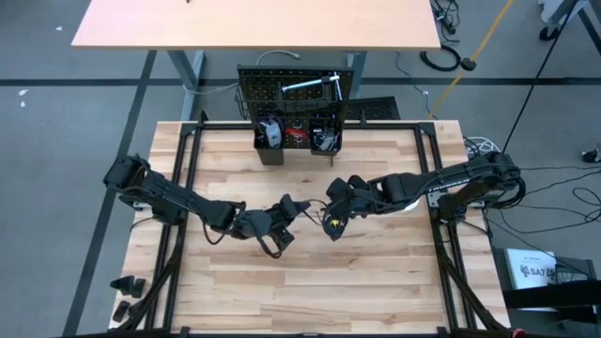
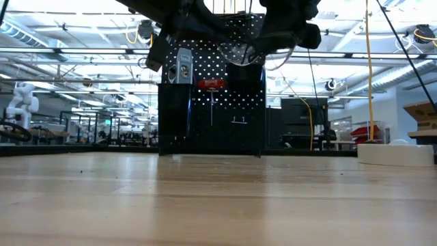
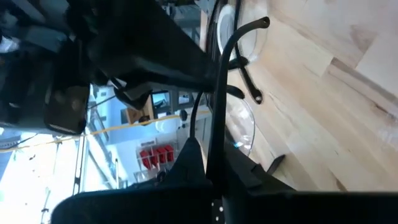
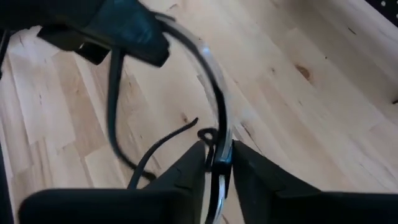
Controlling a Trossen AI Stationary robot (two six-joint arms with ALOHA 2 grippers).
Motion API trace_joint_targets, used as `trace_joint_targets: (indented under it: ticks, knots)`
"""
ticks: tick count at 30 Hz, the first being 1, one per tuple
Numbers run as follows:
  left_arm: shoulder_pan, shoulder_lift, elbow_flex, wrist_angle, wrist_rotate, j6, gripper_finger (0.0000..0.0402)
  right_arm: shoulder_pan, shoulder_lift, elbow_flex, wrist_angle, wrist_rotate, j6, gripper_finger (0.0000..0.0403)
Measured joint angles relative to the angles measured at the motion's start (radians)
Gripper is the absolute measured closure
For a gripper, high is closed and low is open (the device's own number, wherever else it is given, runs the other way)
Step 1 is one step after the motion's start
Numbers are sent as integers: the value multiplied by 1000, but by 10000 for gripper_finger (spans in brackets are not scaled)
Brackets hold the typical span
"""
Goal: Hang tools onto peg board
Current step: Put the safety glasses into the wire basket on the peg board
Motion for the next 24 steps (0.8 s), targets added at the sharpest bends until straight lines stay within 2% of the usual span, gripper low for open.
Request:
trace_joint_targets:
  ticks: [5, 10, 13, 19, 24]
  knots:
    - [0, 0, 0, -4, -54, 8, 399, 0, -22, 0, -3, 0, -44, 281]
    - [-1, -3, -1, 4, -116, 13, 400, 10, -109, 0, -18, 6, -60, 243]
    - [-7, -24, -1, 44, -187, 34, 401, 43, -175, 0, -50, 106, -60, 231]
    - [-34, -149, -1, 128, -253, 0, 401, 137, -273, 0, -192, 408, -7, 228]
    - [-22, -308, -1, 208, -281, 9, 401, 178, -282, -6, -321, 498, 112, 232]
